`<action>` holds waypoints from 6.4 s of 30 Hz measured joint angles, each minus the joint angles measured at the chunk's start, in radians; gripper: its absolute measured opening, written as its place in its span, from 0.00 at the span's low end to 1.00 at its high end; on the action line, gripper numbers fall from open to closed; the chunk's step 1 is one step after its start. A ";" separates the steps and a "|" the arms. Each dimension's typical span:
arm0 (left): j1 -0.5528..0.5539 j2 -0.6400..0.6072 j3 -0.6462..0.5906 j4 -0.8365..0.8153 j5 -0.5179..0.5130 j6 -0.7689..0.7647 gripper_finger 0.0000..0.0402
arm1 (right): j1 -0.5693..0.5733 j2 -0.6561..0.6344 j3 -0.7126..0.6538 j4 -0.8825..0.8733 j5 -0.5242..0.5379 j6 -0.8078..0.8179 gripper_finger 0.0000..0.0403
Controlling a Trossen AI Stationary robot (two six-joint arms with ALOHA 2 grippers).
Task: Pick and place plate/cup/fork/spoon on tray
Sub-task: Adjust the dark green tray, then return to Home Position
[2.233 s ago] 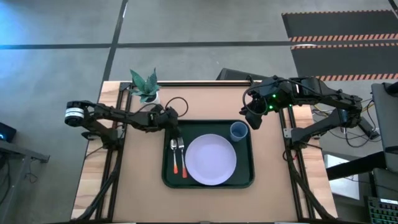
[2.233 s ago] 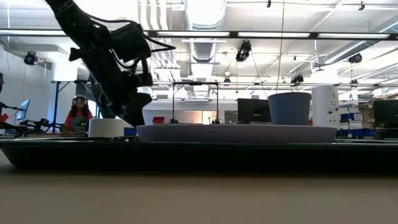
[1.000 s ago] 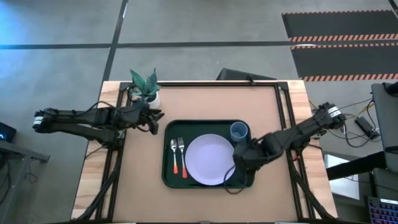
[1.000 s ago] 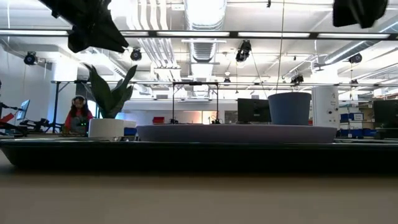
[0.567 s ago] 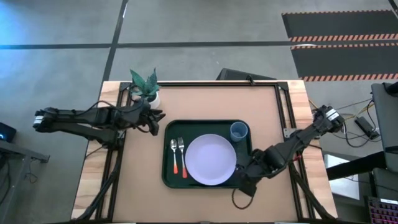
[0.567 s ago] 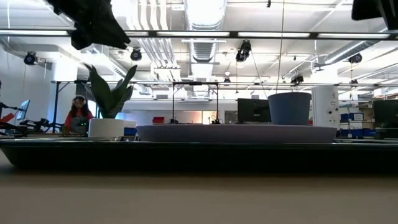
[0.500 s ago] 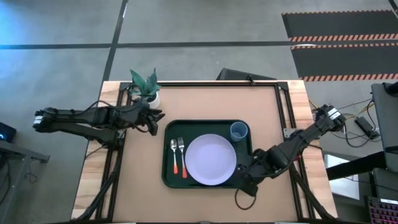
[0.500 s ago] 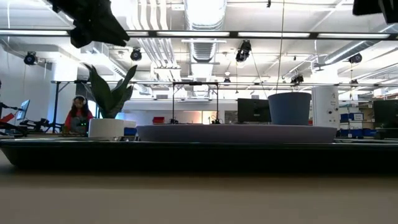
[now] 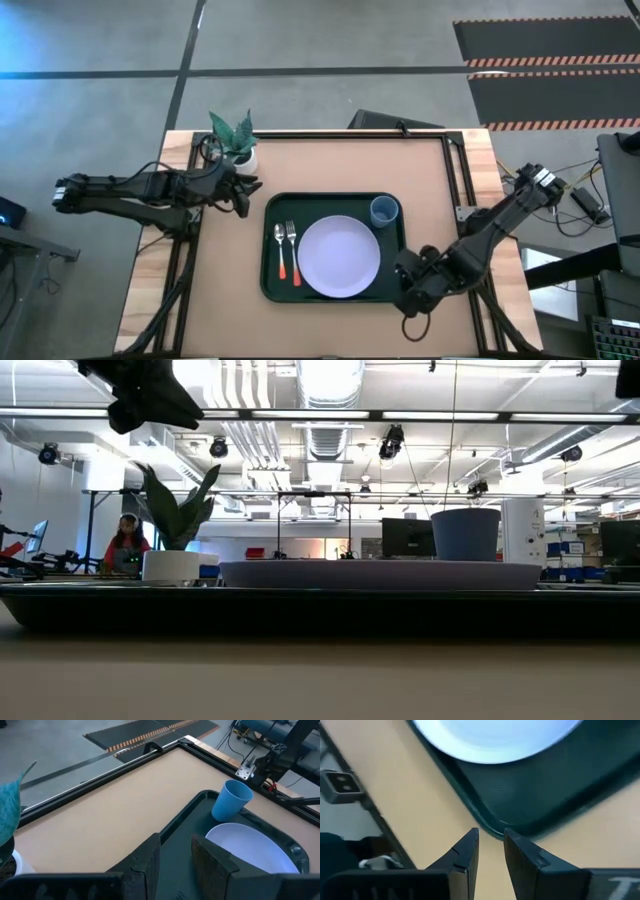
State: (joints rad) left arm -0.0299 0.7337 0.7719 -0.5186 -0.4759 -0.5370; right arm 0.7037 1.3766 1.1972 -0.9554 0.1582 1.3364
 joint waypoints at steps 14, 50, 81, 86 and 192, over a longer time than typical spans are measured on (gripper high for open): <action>0.000 0.007 -0.002 0.000 0.005 0.000 0.23 | 0.003 0.001 -0.293 0.308 0.002 0.078 0.20; 0.000 0.012 -0.004 0.001 0.005 -0.002 0.23 | -0.017 0.112 -0.416 0.508 0.113 0.009 0.20; 0.000 0.012 -0.005 0.001 0.005 -0.002 0.23 | -0.050 0.110 -0.416 0.406 0.161 -0.098 0.20; 0.000 0.012 -0.005 0.001 0.005 -0.004 0.23 | -0.052 0.110 -0.416 0.399 0.187 -0.105 0.20; -0.108 -0.264 -0.191 0.341 0.575 0.495 0.23 | -0.184 -0.753 -0.049 0.191 -0.054 -1.255 0.20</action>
State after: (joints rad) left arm -0.1379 0.4699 0.5809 -0.1775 0.0994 -0.0417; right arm 0.5198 0.6232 1.1483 -0.7639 0.1043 0.0813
